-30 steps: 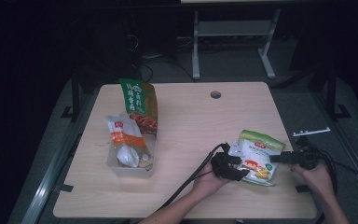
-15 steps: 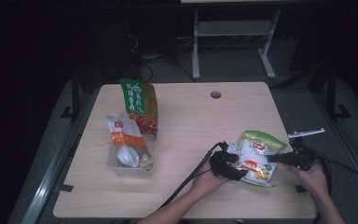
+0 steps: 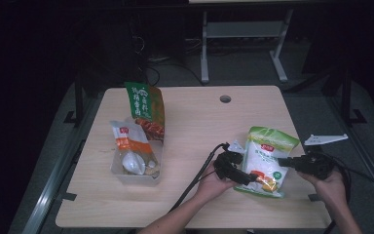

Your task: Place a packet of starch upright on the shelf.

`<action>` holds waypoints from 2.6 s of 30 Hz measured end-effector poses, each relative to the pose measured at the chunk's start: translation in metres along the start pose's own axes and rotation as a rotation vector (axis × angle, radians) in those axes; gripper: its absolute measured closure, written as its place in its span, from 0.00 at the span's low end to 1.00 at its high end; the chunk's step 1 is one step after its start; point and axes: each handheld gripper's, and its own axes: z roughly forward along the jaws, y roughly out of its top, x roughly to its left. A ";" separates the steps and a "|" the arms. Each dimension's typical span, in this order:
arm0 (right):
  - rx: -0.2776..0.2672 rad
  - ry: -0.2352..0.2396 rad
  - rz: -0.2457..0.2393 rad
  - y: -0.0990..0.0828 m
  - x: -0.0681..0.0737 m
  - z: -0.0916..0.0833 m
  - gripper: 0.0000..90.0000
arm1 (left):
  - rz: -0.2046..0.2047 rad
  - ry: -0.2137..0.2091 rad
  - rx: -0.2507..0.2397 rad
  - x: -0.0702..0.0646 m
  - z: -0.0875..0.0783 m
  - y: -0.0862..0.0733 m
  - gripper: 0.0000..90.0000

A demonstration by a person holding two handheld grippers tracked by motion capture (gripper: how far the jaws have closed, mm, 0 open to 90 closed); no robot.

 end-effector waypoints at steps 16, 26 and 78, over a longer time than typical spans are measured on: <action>-0.103 0.030 -0.120 0.014 0.037 -0.009 0.99 | -0.022 -0.143 -0.092 0.008 -0.022 -0.001 0.66; -0.142 0.037 -0.179 0.031 0.064 0.004 0.99 | 0.020 -0.031 -0.140 0.009 -0.058 -0.010 0.81; 0.024 0.084 -0.251 0.046 0.095 0.060 0.97 | 0.146 0.152 -0.076 0.005 -0.119 -0.051 0.54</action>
